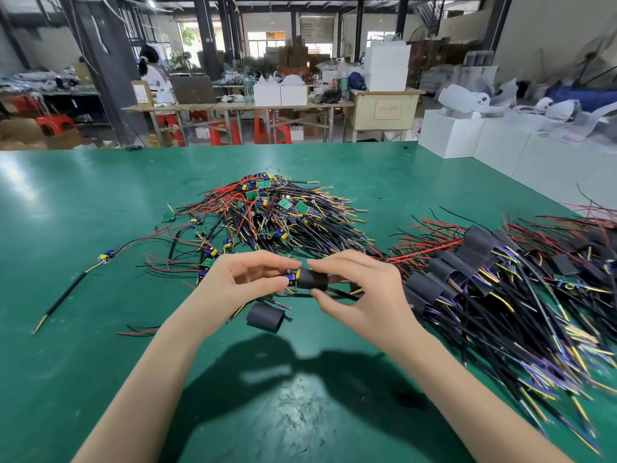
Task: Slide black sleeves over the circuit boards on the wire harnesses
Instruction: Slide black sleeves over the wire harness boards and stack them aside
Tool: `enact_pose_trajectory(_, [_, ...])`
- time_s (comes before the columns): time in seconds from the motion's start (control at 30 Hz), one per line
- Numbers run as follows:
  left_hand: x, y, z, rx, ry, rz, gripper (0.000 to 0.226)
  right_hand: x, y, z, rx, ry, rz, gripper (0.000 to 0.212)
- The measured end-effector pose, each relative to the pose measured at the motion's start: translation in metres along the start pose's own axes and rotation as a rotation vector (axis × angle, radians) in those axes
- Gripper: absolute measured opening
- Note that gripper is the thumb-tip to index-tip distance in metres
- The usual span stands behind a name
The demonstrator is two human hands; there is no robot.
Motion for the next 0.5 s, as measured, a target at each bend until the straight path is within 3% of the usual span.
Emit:
enact_pose_trajectory(0.13, [-0.007,-0.002,0.001,0.017,-0.021,-0.079,0.043,0.005,-0.007,0.008,-0.099,0.076,0.015,0.032])
enact_pose_trajectory(0.5, [-0.012,-0.004,0.008,-0.016,0.064,-0.168,0.020,0.012,-0.019,0.019,-0.106,0.022,0.047,0.025])
Point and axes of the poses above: each hand's wrist, its own y-axis away from the middle knuckle, its own x-axis out of the palm, z = x × y, the point moved 6 cm from there along -y, towards the middle knuckle, and after that the axes turned 15 degrees about y, right-handed, at the moved point
